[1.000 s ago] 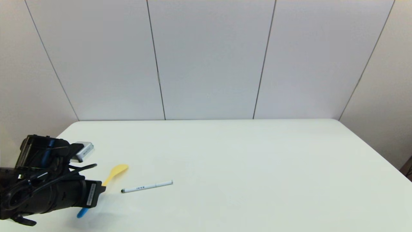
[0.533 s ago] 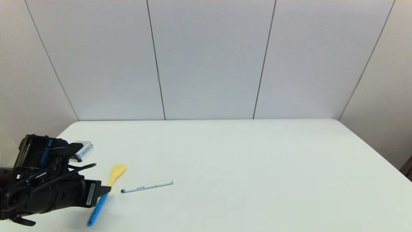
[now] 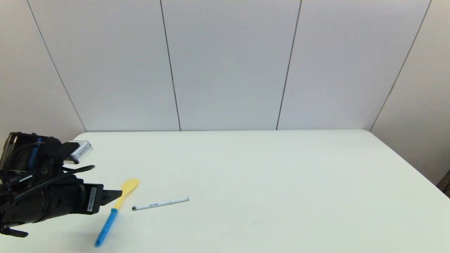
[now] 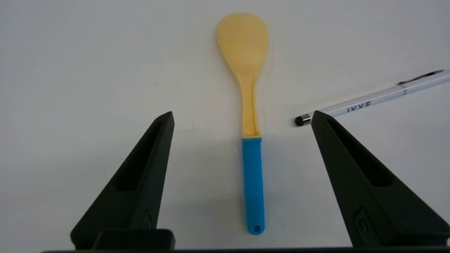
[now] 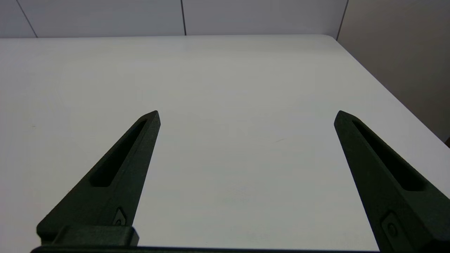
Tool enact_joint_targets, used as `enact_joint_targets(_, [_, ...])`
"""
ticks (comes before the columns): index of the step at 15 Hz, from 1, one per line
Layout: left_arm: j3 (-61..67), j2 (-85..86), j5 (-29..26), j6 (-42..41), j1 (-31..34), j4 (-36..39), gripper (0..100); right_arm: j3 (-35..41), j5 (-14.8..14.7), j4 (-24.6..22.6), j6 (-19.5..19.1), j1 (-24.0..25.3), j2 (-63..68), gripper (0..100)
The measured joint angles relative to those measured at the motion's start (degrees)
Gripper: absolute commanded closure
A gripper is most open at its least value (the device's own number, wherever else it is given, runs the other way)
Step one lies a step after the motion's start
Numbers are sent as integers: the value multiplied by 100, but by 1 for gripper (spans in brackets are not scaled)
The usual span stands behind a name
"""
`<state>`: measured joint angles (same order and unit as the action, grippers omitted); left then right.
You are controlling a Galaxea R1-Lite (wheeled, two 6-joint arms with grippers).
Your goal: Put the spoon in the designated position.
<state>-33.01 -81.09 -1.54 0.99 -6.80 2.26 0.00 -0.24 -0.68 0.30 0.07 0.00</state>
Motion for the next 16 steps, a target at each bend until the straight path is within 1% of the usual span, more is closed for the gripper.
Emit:
enact_joint_targets(5, [-393, 1090, 6, 5, 91, -942, 0, 0, -2, 0, 2, 0, 0, 0])
enact_joint_targets(9, [-235, 2588, -9, -22, 135, -1688, 0, 0, 0, -2, 2, 0, 0, 0])
enact_joint_targets(13, [482, 4057, 6, -91, 144, -1892, 0, 0, 0, 2, 7, 0, 0, 0])
enact_joint_targets(16, [822, 4780, -20, -121, 151, -1940, 0, 0, 0, 2, 5, 0, 0, 0])
